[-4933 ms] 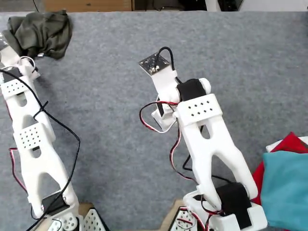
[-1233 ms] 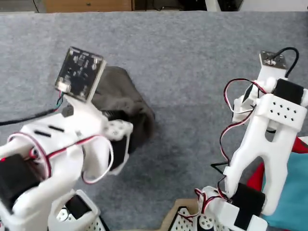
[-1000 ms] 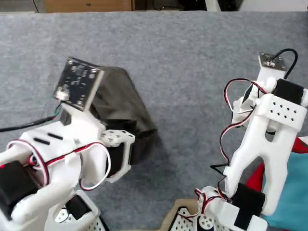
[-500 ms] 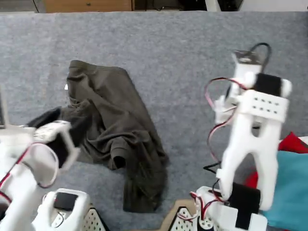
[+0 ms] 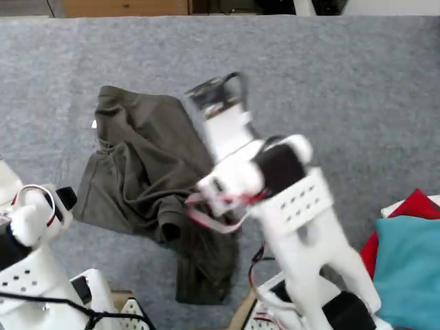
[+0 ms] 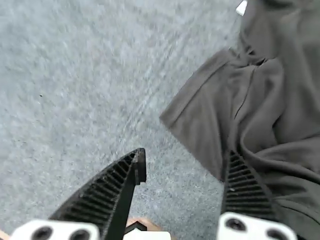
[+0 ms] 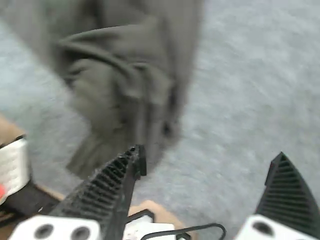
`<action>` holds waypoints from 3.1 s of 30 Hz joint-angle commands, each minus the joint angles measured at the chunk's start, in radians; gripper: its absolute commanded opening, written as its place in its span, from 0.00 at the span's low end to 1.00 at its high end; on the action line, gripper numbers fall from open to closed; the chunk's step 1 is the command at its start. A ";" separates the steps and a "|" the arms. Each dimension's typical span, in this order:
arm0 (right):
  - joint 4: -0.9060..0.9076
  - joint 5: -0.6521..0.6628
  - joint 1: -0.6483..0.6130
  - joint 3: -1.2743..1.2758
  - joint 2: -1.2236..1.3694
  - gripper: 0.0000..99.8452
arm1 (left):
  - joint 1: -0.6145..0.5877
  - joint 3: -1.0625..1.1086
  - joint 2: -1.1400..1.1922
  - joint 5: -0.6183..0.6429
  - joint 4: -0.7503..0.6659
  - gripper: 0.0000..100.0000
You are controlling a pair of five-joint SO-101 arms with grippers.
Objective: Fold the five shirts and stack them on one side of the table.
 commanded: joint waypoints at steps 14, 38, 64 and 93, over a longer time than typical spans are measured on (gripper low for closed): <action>0.017 -0.126 -0.260 -0.044 0.044 0.38 | -0.018 0.103 0.536 0.101 -0.226 0.21; 0.017 -0.143 -0.260 -0.044 0.073 0.38 | -0.011 -0.089 1.101 0.203 -0.400 0.21; 0.017 -0.143 -0.206 -0.061 0.082 0.38 | -0.091 -0.531 1.101 0.201 -0.155 0.02; -0.265 -0.212 -0.262 -0.058 0.788 0.06 | -0.152 -0.853 0.644 0.195 0.034 0.02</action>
